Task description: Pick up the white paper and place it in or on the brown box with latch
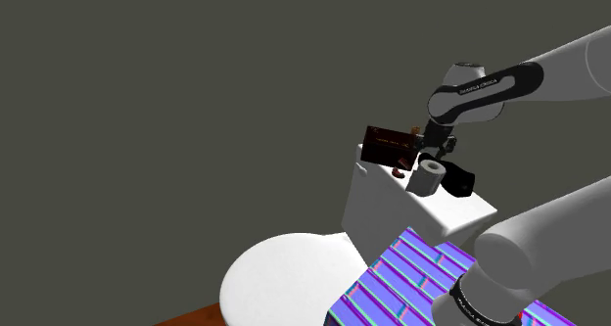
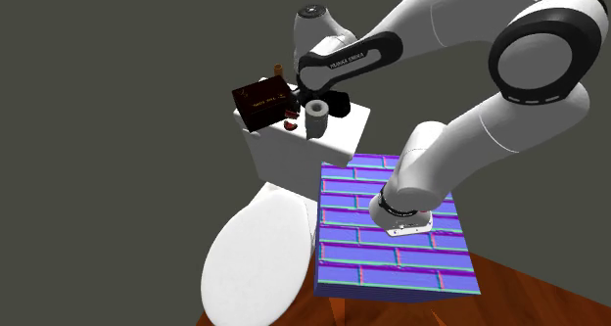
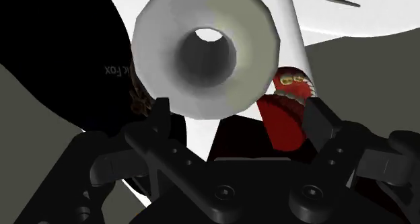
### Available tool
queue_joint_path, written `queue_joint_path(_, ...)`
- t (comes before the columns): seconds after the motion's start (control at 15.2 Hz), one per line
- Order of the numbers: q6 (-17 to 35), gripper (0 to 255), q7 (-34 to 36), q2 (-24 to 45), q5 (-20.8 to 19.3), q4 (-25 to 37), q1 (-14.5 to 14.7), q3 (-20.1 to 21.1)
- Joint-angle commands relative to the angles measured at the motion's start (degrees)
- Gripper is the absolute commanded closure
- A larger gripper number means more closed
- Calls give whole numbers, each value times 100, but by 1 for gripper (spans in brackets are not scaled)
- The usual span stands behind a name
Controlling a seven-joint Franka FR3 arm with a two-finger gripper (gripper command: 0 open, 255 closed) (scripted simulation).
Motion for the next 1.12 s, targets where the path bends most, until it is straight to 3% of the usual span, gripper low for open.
queue_joint_path(0.0,-1654,0,1217,276,227,609,-151,333)
queue_joint_path(0.07,-1932,0,1415,369,298,746,-153,357)
queue_joint_path(0.53,-1297,0,1412,566,258,307,-166,268)
queue_joint_path(1.06,-1307,0,1465,547,194,309,59,46)
